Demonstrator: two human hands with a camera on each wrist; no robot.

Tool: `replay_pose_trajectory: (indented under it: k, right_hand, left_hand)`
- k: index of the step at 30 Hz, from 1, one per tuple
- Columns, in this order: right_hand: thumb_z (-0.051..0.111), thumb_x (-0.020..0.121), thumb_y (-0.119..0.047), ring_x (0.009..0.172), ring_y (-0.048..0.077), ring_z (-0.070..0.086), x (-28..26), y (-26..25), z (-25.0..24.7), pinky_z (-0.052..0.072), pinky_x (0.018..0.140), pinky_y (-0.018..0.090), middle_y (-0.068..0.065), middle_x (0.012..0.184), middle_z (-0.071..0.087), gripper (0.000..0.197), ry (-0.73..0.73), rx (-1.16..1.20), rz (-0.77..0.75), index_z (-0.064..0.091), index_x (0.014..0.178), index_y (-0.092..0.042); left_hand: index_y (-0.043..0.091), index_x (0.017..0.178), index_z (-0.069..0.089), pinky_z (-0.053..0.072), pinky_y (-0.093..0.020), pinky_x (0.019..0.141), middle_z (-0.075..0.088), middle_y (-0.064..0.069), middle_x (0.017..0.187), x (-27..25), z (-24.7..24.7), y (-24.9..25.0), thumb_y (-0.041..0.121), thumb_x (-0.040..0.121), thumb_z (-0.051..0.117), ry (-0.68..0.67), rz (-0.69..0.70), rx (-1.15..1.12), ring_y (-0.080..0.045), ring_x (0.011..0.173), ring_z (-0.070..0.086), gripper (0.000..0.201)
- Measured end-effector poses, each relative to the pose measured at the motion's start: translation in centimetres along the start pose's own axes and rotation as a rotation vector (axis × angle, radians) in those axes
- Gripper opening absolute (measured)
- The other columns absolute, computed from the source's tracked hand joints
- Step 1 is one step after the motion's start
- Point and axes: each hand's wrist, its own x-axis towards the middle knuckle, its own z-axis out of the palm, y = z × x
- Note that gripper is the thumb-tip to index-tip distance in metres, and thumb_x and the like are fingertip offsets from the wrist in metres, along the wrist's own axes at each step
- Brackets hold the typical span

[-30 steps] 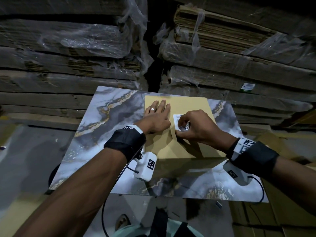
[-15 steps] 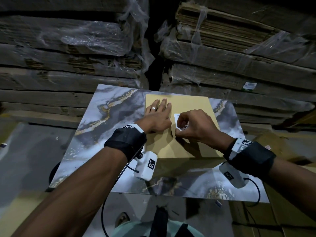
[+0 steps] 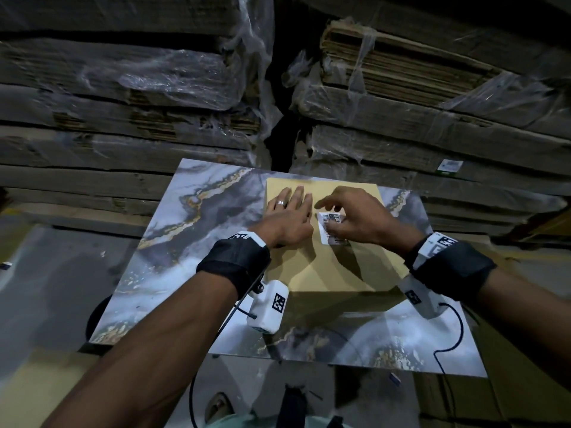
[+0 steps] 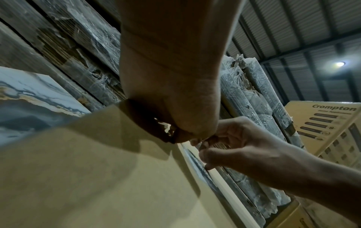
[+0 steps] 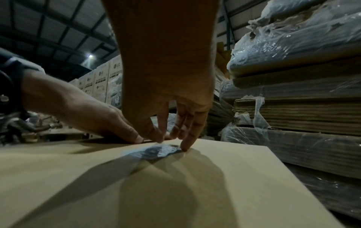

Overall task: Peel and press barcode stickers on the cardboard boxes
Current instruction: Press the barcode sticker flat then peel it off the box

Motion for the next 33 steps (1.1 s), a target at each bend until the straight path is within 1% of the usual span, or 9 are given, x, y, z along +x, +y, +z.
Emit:
replay_pose_trajectory:
  k: [2, 4, 7, 13, 18, 22, 25, 29, 33]
  right_hand:
    - [0.060, 0.090, -0.030, 0.100, 0.024, 0.056, 0.2, 0.7, 0.4, 0.049, 0.077, 0.041, 0.006, 0.110, 0.060, 0.049, -0.055, -0.057, -0.040, 0.063, 0.138, -0.027]
    - [0.058, 0.096, -0.025, 0.107, 0.025, 0.054, 0.3, 1.0, 0.9, 0.047, 0.078, 0.039, 0.007, 0.117, 0.058, 0.046, -0.077, -0.079, -0.070, 0.060, 0.142, -0.026]
    - [0.058, 0.099, -0.024, 0.108, 0.025, 0.057, 0.4, 1.5, 1.2, 0.049, 0.077, 0.040, 0.004, 0.117, 0.061, 0.039, -0.050, -0.092, -0.116, 0.066, 0.137, -0.023]
    - [0.060, 0.098, -0.027, 0.098, 0.026, 0.064, 0.8, 2.0, 1.6, 0.052, 0.069, 0.043, -0.002, 0.110, 0.068, 0.028, 0.025, -0.140, -0.165, 0.074, 0.123, -0.026]
    - [0.062, 0.098, -0.032, 0.089, 0.025, 0.065, 1.6, 2.3, 1.2, 0.049, 0.064, 0.039, -0.006, 0.103, 0.069, 0.020, 0.036, -0.148, -0.180, 0.077, 0.110, -0.027]
    - [0.051, 0.102, -0.033, 0.087, 0.030, 0.059, 2.0, 2.4, 1.6, 0.045, 0.061, 0.040, 0.002, 0.100, 0.062, 0.022, 0.015, -0.200, -0.236, 0.068, 0.111, -0.021]
    - [0.037, 0.104, -0.039, 0.081, 0.029, 0.049, 2.1, 2.5, 2.0, 0.038, 0.059, 0.039, 0.009, 0.099, 0.053, 0.026, -0.008, -0.261, -0.291, 0.049, 0.117, -0.020]
    - [0.034, 0.108, -0.036, 0.076, 0.021, 0.036, 2.4, 2.8, 2.1, 0.036, 0.061, 0.040, 0.003, 0.093, 0.039, 0.021, -0.053, -0.262, -0.326, 0.042, 0.115, -0.018]
    - [0.027, 0.108, -0.035, 0.073, 0.019, 0.032, 2.6, 3.0, 1.7, 0.033, 0.066, 0.036, -0.002, 0.090, 0.033, 0.022, -0.063, -0.220, -0.387, 0.040, 0.104, -0.018]
  left_hand:
    - [0.022, 0.162, -0.005, -0.008, -0.045, 0.123, -0.018, -0.004, 0.168, 0.1, 0.0, 0.0, 0.035, 0.104, 0.034, 0.004, 0.002, 0.002, -0.026, 0.154, -0.018, 0.071]
    - [0.021, 0.162, -0.004, -0.007, -0.045, 0.123, -0.018, -0.004, 0.168, 0.0, 0.0, 0.0, 0.034, 0.104, 0.033, 0.007, 0.003, 0.003, -0.026, 0.154, -0.018, 0.071]
    - [0.021, 0.162, -0.003, -0.006, -0.046, 0.123, -0.017, -0.005, 0.168, 0.1, 0.1, -0.2, 0.035, 0.104, 0.034, 0.004, 0.009, 0.002, -0.027, 0.154, -0.017, 0.071]
    - [0.020, 0.162, -0.002, -0.005, -0.046, 0.123, -0.016, -0.005, 0.169, 0.0, 0.1, -0.1, 0.031, 0.103, 0.034, 0.011, 0.006, 0.007, -0.028, 0.155, -0.016, 0.070]
    - [0.021, 0.162, -0.002, -0.005, -0.046, 0.123, -0.016, -0.005, 0.169, 0.1, 0.1, -0.1, 0.032, 0.103, 0.033, 0.019, 0.006, 0.010, -0.028, 0.155, -0.016, 0.069]
    - [0.020, 0.162, -0.004, -0.006, -0.046, 0.124, -0.017, -0.005, 0.168, 0.2, 0.1, 0.0, 0.032, 0.103, 0.032, 0.013, -0.001, 0.012, -0.028, 0.154, -0.017, 0.071]
    - [0.020, 0.162, -0.005, -0.006, -0.046, 0.124, -0.018, -0.005, 0.168, 0.1, 0.0, 0.0, 0.031, 0.102, 0.033, 0.009, 0.002, 0.011, -0.027, 0.154, -0.017, 0.072]
    - [0.020, 0.162, -0.005, -0.006, -0.046, 0.124, -0.016, -0.005, 0.169, 0.1, 0.1, 0.0, 0.030, 0.101, 0.033, 0.009, -0.001, 0.000, -0.027, 0.154, -0.017, 0.072]
    - [0.021, 0.162, -0.005, -0.007, -0.046, 0.123, -0.017, -0.004, 0.168, 0.1, 0.0, 0.0, 0.030, 0.101, 0.033, 0.010, -0.005, -0.009, -0.026, 0.154, -0.017, 0.072]
